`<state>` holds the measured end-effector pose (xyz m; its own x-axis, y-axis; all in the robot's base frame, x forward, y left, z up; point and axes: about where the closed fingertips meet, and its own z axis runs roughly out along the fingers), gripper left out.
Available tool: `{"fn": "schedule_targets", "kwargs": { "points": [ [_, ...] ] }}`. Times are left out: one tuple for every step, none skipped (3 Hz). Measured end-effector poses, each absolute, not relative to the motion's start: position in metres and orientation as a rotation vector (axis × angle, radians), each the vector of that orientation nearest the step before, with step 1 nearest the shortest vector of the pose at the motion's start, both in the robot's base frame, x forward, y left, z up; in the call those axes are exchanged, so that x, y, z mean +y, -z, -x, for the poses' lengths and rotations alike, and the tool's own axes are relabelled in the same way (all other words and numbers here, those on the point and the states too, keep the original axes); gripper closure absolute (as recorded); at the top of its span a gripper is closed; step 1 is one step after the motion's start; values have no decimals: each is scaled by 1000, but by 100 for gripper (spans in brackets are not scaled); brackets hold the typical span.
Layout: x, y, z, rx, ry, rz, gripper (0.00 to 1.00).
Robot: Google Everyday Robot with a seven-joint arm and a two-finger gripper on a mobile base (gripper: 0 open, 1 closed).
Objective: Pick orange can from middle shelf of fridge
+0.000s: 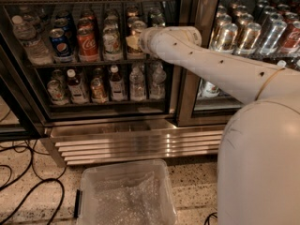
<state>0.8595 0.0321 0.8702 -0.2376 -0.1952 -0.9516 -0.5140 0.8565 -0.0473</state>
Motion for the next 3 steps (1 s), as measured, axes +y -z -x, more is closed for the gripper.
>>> {"fn": "schedule_targets", "kwargs": {
  "points": [
    [35, -874, -844, 1840, -367, 517, 100],
    [41, -879, -851, 1848, -364, 523, 100],
    [46, -895, -847, 1886, -361, 493, 100]
  ]
}}
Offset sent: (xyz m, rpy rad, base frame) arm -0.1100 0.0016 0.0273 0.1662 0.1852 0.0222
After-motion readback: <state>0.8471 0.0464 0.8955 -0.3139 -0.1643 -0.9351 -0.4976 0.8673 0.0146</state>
